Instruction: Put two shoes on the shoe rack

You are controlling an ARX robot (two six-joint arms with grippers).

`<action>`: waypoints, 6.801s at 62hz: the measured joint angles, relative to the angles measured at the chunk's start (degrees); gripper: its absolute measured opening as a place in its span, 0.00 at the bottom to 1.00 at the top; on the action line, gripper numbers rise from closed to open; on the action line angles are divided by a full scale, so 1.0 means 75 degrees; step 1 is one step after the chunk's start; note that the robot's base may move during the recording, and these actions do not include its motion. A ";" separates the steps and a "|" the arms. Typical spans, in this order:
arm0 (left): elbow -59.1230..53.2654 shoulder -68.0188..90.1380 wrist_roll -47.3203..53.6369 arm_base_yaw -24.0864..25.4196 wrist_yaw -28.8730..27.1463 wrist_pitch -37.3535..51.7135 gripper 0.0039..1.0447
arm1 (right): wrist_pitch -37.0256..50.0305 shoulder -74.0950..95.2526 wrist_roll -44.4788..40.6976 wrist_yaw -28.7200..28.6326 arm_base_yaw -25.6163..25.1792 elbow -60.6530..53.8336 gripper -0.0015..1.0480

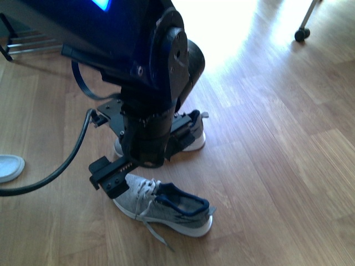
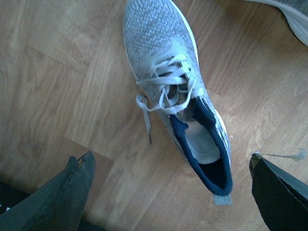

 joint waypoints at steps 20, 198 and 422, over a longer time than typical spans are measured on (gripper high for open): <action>-0.3013 -0.2285 -0.0055 0.0093 -0.0391 0.1285 0.91 | 0.0000 0.0000 0.0000 -0.0003 0.0000 0.0000 0.91; -0.4389 -0.1343 0.1993 0.2509 0.1297 0.4940 0.01 | 0.0000 0.0000 0.0003 -0.0003 0.0000 0.0000 0.91; -0.8894 -1.0736 0.5246 0.0294 -0.5351 0.3407 0.01 | 0.4663 1.9977 -0.8594 -0.0836 0.0093 0.6426 0.91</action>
